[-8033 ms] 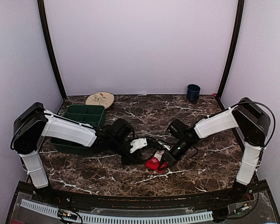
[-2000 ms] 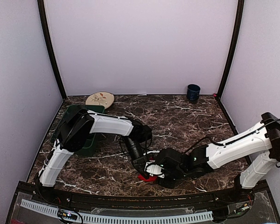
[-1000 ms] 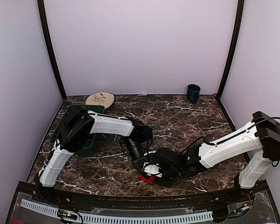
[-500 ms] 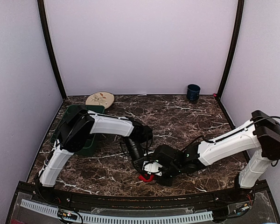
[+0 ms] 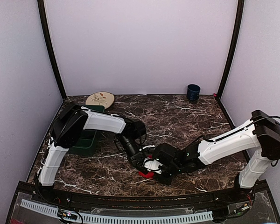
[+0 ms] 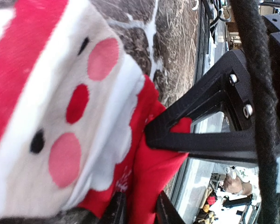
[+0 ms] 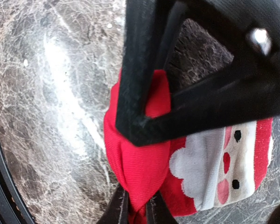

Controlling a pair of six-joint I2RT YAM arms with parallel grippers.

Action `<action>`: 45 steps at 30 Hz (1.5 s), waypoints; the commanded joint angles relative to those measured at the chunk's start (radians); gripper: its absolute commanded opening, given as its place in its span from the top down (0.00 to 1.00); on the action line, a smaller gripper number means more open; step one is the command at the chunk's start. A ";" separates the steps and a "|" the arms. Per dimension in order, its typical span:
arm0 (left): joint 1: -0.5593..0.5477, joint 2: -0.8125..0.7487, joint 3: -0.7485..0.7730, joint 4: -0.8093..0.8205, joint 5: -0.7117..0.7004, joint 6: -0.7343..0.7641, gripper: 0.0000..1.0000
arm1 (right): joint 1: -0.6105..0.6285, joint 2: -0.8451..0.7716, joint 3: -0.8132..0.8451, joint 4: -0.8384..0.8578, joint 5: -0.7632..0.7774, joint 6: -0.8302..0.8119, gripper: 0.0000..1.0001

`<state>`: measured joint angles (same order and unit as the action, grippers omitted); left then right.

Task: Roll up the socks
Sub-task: Roll the sock at the center of the board.

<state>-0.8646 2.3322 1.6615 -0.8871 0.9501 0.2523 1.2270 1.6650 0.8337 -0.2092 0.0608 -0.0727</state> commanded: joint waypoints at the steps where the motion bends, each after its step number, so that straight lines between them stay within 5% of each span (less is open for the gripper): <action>1: 0.022 -0.059 -0.046 0.053 -0.085 -0.022 0.75 | -0.011 -0.001 -0.008 -0.047 0.011 0.024 0.90; 19: 0.110 -0.256 -0.266 0.366 -0.246 -0.135 0.73 | -0.083 -0.015 0.001 -0.053 -0.131 0.104 0.91; 27: 0.105 -0.453 -0.531 0.710 -0.376 -0.198 0.70 | -0.184 -0.015 0.008 -0.069 -0.294 0.121 0.91; 34: -0.017 -0.594 -0.716 0.927 -0.532 -0.135 0.64 | -0.247 0.025 0.028 -0.100 -0.463 0.121 0.91; 40: -0.166 -0.610 -0.748 1.001 -0.775 0.008 0.62 | -0.315 0.082 0.062 -0.147 -0.651 0.122 0.92; 45: -0.194 -0.625 -0.768 1.051 -0.823 0.056 0.62 | -0.348 0.116 0.084 -0.188 -0.726 0.113 0.92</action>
<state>-1.0546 1.7615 0.9180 0.0895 0.2337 0.2325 0.9009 1.7508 0.8944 -0.3305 -0.5575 0.0429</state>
